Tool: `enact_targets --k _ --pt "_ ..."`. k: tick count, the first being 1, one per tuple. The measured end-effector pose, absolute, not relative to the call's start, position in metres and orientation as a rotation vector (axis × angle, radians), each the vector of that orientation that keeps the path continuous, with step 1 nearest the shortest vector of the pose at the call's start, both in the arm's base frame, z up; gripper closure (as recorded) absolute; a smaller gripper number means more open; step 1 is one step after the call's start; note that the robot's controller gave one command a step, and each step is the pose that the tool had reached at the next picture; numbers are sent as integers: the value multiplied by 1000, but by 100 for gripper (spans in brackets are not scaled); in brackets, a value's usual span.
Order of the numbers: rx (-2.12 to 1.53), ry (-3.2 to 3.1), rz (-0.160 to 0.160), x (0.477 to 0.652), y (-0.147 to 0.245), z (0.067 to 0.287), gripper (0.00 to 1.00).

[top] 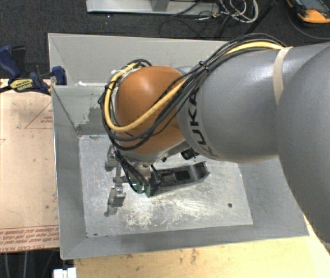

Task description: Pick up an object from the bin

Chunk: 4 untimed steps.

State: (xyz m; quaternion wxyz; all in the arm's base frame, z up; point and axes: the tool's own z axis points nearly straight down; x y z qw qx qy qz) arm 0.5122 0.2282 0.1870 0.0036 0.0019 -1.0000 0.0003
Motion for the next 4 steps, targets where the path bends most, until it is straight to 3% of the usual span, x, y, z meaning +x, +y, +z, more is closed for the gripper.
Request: enact_targets --k 2,3,4 --pt "8 -3141 -3 513 225 191 0" --pt "254 -3139 2 522 194 158 0" --pt "224 -3125 0 520 187 182 0"
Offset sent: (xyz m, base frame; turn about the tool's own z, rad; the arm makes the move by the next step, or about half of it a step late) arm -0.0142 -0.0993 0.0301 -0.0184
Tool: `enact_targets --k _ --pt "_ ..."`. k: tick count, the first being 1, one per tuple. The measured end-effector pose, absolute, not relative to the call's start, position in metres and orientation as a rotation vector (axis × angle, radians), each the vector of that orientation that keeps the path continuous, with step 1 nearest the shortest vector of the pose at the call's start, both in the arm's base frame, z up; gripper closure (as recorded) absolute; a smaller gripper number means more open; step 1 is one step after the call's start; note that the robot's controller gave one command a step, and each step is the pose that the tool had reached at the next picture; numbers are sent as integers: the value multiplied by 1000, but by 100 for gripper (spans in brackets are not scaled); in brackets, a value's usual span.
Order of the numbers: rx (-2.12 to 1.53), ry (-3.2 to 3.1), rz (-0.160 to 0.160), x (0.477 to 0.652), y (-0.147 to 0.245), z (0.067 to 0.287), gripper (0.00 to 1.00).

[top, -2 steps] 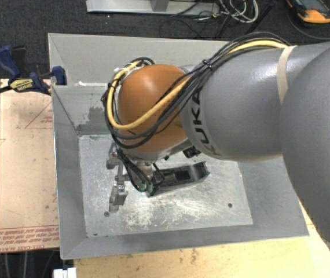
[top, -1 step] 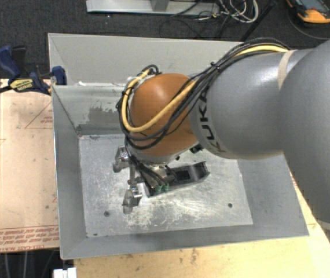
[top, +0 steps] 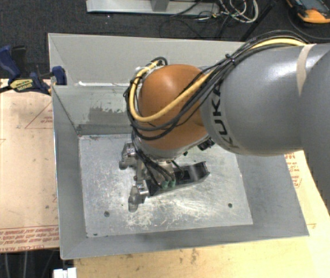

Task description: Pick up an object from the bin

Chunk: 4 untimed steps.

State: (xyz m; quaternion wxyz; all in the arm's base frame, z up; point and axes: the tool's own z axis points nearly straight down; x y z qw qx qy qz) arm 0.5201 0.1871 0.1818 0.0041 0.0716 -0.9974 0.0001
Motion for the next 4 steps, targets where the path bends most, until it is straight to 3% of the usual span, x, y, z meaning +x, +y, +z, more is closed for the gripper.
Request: enact_targets --k 1,2,3,4 --pt "-168 -3147 -6 540 173 202 0" --pt "91 -3145 -2 539 155 154 0" --pt "271 -3123 0 546 142 139 0" --pt "249 -3135 -3 563 123 143 0"
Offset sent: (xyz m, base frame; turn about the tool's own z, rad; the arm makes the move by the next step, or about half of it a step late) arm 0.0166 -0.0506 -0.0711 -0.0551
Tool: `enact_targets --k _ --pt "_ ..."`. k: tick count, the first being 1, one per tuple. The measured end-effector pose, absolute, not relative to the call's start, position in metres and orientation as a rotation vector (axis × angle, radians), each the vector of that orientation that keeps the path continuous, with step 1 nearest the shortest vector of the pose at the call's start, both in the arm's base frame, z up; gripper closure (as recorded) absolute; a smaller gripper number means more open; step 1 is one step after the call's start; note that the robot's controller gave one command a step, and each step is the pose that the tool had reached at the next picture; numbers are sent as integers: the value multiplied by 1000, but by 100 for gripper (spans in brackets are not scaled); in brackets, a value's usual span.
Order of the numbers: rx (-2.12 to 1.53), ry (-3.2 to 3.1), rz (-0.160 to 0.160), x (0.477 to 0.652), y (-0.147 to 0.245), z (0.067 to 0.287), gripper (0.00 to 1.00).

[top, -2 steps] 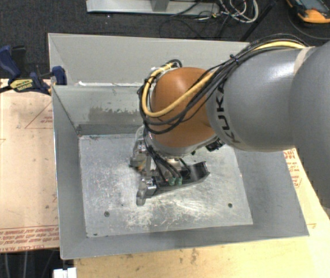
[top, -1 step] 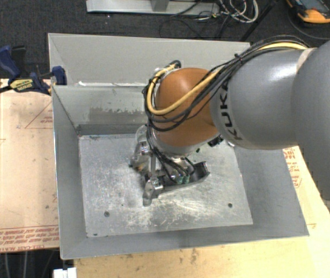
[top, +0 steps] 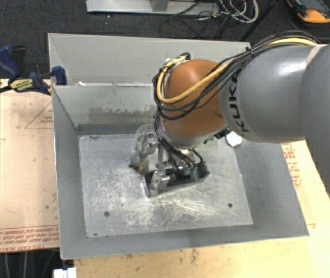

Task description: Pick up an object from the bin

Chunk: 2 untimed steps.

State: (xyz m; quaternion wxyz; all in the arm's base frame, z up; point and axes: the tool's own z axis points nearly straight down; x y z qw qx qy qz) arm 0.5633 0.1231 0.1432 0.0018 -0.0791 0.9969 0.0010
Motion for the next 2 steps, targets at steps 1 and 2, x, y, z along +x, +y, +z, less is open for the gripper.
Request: enact_targets --k 1,2 --pt "-754 3064 7 597 53 98 100" --pt "-754 3063 7 597 53 98 100"
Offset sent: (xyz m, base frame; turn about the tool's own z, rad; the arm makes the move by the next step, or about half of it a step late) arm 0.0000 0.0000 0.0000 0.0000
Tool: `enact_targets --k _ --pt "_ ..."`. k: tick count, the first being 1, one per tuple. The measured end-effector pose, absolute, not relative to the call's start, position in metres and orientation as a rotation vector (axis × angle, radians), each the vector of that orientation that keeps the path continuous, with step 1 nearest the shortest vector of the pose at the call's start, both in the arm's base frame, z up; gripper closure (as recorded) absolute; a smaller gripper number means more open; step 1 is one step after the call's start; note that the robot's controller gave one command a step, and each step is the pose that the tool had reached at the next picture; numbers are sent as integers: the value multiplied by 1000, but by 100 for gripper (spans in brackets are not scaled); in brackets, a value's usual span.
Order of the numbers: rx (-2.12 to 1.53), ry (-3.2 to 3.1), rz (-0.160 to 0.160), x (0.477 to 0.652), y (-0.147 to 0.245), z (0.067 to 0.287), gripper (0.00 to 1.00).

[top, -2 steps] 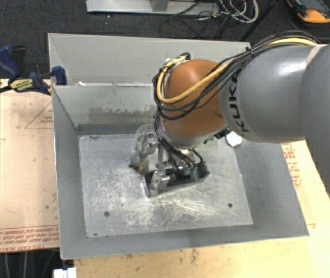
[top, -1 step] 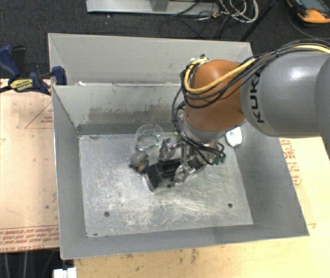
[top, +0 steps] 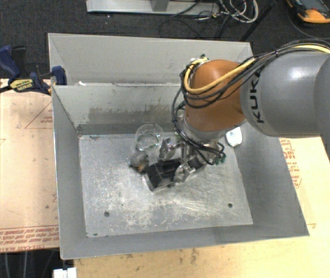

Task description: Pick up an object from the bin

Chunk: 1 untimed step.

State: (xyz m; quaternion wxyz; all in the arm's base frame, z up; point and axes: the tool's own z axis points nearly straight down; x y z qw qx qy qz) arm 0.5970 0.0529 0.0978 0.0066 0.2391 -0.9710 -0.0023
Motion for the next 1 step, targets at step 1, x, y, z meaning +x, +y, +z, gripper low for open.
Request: enact_targets --k 1 --pt "856 -3022 -2 607 58 247 100"
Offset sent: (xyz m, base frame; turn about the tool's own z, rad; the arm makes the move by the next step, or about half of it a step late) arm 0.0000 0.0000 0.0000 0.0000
